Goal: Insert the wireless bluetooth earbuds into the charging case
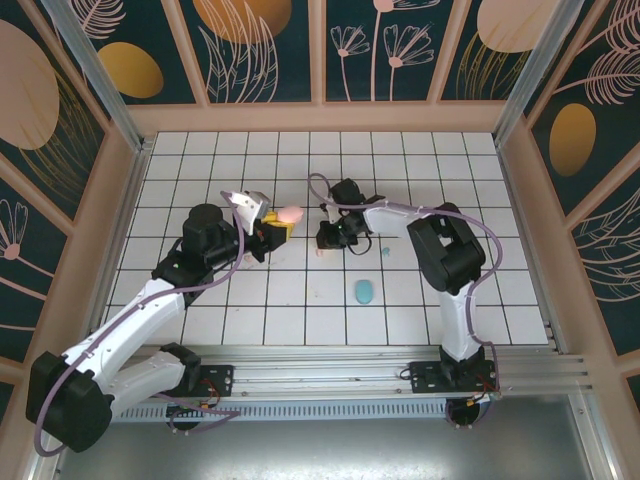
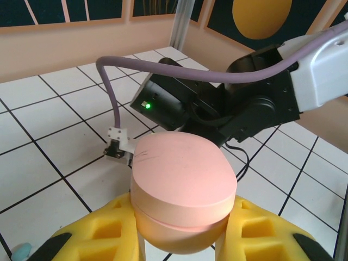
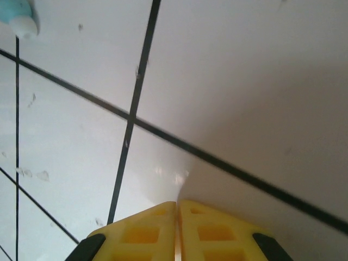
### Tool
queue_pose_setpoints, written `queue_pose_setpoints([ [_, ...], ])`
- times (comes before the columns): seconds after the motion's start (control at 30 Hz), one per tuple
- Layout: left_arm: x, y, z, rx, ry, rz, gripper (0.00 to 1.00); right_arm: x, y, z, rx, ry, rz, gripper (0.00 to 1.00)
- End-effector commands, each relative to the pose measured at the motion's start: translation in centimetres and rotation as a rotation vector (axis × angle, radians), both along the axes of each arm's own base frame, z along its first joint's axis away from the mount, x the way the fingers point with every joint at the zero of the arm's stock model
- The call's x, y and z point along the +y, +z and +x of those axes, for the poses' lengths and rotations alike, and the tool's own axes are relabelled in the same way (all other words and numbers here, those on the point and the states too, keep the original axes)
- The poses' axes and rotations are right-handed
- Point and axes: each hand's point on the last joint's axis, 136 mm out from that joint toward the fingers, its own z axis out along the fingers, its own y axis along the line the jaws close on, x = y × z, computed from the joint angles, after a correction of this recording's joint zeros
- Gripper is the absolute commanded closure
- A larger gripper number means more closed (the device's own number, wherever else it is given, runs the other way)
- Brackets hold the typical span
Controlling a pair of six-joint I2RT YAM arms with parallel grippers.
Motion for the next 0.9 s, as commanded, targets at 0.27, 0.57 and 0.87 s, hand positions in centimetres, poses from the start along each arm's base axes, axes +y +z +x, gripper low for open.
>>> queue_pose_setpoints([
  [0.27, 0.2, 0.4, -0.3, -0.009, -0.006, -0.021, 1.0, -3.5, -1.7, -5.2, 0.185, -0.181, -0.089, 0.79],
  [0.57, 0.0, 0.5, -0.1, -0.013, -0.009, -0.021, 1.0, -4.1, -0.9, -7.2, 0.192, -0.174, -0.074, 0.79],
  [0.87, 0.0, 0.4, -0.2, -0.01, -0.017, -0.02, 1.0, -3.1, 2.1, -7.2, 0.122, -0.152, -0.029, 0.82],
])
